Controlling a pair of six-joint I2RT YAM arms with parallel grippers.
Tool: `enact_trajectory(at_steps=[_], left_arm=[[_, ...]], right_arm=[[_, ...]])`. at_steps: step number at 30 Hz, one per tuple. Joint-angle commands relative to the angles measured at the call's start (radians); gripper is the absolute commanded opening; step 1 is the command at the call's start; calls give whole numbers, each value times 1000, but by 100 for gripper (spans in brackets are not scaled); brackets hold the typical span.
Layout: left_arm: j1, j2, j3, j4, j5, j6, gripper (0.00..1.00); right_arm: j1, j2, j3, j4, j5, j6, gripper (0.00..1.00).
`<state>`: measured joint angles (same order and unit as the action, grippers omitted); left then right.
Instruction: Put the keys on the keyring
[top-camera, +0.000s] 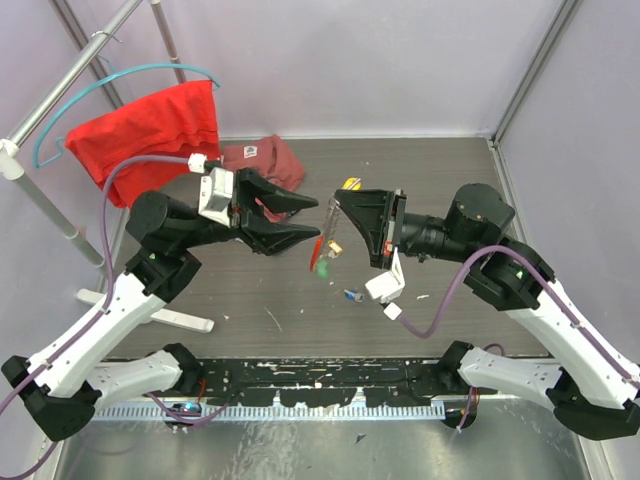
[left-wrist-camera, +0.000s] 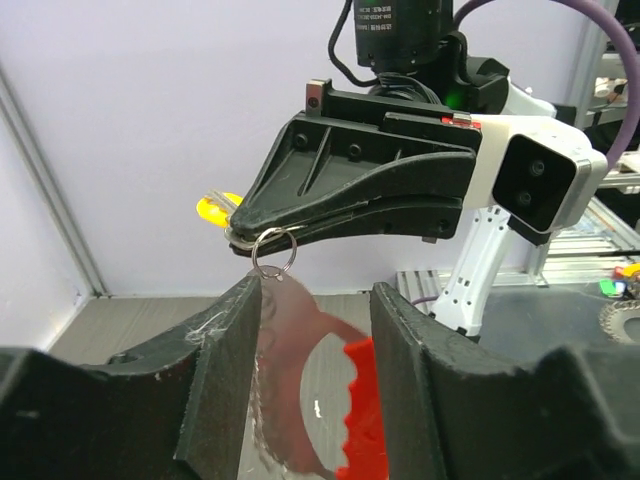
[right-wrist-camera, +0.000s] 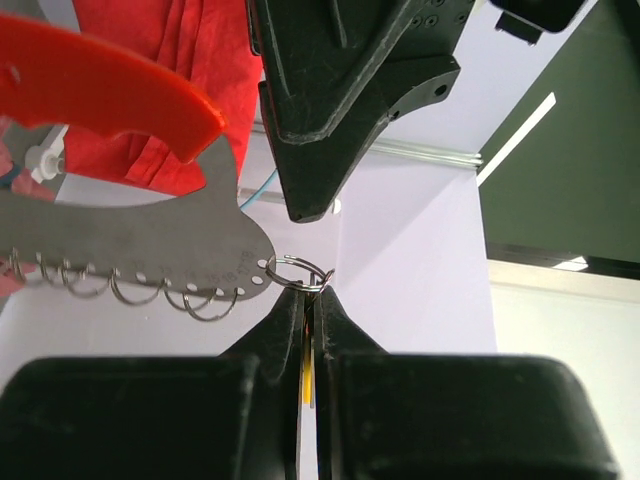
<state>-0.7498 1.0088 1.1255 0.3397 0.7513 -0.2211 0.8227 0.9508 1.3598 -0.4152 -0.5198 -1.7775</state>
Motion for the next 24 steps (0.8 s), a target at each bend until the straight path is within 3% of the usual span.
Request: enact_trajectory(at_steps=[1, 24], left_arm=[[-4, 8, 46, 38, 29, -67, 53], [-9, 94, 81, 92, 51, -168, 43]], right_arm=[[1, -28, 55, 45, -53, -24, 1], [1, -26, 58, 51, -102, -27, 1]])
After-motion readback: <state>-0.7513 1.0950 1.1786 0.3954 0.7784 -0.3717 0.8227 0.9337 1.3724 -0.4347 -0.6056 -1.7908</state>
